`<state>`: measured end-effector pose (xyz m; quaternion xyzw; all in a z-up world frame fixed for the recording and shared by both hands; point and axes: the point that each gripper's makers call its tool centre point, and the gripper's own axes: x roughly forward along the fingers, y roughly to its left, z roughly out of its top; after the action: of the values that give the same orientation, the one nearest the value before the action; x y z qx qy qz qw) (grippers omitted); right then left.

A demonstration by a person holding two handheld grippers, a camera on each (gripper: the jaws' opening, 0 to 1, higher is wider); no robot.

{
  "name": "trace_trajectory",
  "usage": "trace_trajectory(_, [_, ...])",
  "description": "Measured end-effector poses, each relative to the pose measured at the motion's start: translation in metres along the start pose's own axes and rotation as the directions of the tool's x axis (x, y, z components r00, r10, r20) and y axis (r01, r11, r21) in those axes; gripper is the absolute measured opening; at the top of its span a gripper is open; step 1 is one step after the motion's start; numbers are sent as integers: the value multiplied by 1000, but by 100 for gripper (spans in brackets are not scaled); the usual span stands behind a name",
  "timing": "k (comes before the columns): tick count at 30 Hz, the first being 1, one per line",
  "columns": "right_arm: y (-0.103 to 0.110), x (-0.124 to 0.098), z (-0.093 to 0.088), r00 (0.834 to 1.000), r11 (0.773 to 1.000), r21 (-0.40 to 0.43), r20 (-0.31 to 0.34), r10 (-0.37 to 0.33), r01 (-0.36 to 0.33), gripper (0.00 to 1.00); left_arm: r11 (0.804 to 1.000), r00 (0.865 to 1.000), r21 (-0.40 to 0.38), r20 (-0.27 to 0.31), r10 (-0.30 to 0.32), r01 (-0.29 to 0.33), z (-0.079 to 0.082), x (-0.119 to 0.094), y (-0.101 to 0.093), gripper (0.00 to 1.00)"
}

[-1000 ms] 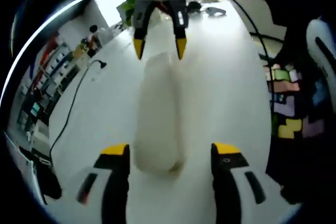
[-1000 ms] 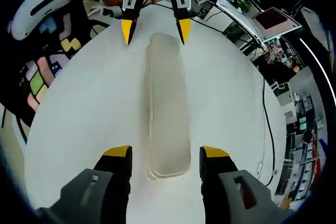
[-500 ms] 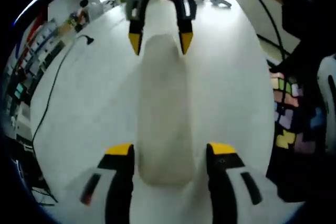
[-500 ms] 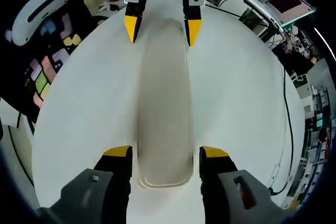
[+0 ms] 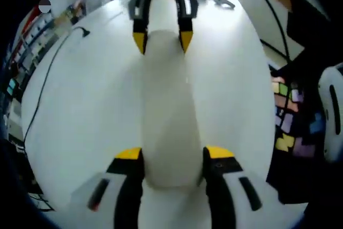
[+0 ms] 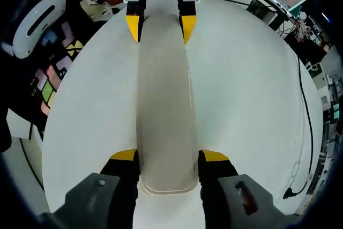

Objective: Arrange the utensils inside the cutlery case until each visible utensil rests in its matching compartment.

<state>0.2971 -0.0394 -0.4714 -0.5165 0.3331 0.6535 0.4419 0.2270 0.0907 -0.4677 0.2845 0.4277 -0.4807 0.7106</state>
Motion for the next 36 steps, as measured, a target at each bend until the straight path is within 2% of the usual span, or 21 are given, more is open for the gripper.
trace_trajectory(3, [8, -1, -6, 999, 999, 40, -33, 29, -27, 45, 999, 1000, 40, -18, -20, 21, 2, 2, 3, 46])
trace_trajectory(6, [22, -4, -12, 995, 990, 122, -64, 78, -70, 44, 993, 997, 106, -56, -51, 57, 4, 5, 5, 46])
trace_trajectory(9, [27, -5, -16, 994, 987, 141, -71, 84, -74, 44, 984, 994, 157, -82, -71, 84, 8, 8, 7, 46])
trace_trajectory(14, [31, -5, -22, 997, 985, 168, -67, 50, -39, 44, 972, 990, 209, -108, -89, 110, 13, 11, 15, 46])
trace_trajectory(20, [32, -3, -21, 998, 976, 216, -56, 7, 5, 45, 957, 986, 254, -127, -106, 136, 14, 12, 24, 45])
trace_trajectory(24, [30, -3, -21, 997, 957, 289, -70, -15, 35, 45, 945, 981, 289, -161, -112, 155, 13, 13, 31, 45])
trace_trajectory(26, [26, -4, -23, 995, 944, 321, -89, -49, 76, 48, 942, 978, 296, -176, -110, 159, 13, 13, 33, 45])
trace_trajectory(28, [22, -5, -24, 993, 941, 325, -90, -72, 97, 55, 935, 974, 312, -200, -108, 168, 13, 13, 35, 45])
trace_trajectory(30, [20, -7, -24, 993, 937, 333, -89, -79, 104, 58, 929, 970, 325, -219, -106, 175, 13, 13, 38, 45])
trace_trajectory(36, [23, -11, -27, 994, 943, 318, -83, -77, 99, 57, 922, 962, 342, -257, -96, 183, 13, 14, 40, 46])
